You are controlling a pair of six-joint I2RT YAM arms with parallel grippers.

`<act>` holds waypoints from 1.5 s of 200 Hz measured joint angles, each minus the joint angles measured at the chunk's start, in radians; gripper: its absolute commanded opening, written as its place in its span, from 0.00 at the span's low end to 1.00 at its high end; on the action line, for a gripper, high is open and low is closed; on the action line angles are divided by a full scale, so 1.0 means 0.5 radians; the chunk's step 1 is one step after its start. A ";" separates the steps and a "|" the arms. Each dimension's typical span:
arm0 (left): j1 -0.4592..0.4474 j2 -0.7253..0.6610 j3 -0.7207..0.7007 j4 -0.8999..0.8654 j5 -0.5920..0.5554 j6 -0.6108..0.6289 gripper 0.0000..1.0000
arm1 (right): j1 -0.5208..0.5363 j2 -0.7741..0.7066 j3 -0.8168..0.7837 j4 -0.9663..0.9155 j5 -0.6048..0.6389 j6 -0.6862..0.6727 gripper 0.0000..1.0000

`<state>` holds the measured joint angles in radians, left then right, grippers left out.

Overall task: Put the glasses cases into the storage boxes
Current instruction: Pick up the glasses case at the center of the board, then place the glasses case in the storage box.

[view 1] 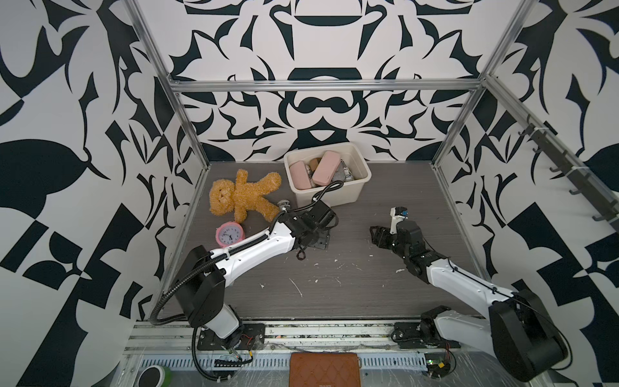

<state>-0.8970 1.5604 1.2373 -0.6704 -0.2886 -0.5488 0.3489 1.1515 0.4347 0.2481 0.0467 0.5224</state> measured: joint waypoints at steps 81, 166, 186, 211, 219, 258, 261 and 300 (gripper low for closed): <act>-0.086 -0.144 0.332 -0.082 0.057 0.102 0.65 | 0.000 -0.100 -0.056 0.156 0.305 0.065 0.69; 0.381 0.824 1.816 -0.137 0.523 0.184 0.64 | 0.000 -0.053 -0.056 0.158 0.326 0.087 0.69; 0.429 1.166 2.156 -0.164 0.627 0.186 0.64 | 0.000 -0.053 -0.056 0.157 0.323 0.095 0.69; 0.433 1.437 2.376 -0.143 0.722 0.153 0.64 | 0.000 -0.043 -0.056 0.157 0.293 0.107 0.69; 0.435 1.481 2.388 -0.127 0.739 0.130 0.64 | 0.000 -0.034 -0.056 0.158 0.273 0.109 0.69; 0.436 1.586 2.382 0.084 0.774 -0.032 0.64 | 0.002 0.028 -0.056 0.156 0.201 0.116 0.69; 0.436 1.594 2.382 0.112 0.773 -0.048 0.64 | 0.002 0.032 -0.056 0.156 0.196 0.117 0.69; 0.448 1.705 2.383 0.414 0.774 -0.230 0.66 | 0.002 0.064 -0.047 0.153 0.138 0.118 0.69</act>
<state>-0.6731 2.4130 2.4290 -0.4637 0.0982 -0.6640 0.3496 1.1835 0.4110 0.3248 0.1158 0.5816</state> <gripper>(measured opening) 0.724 0.689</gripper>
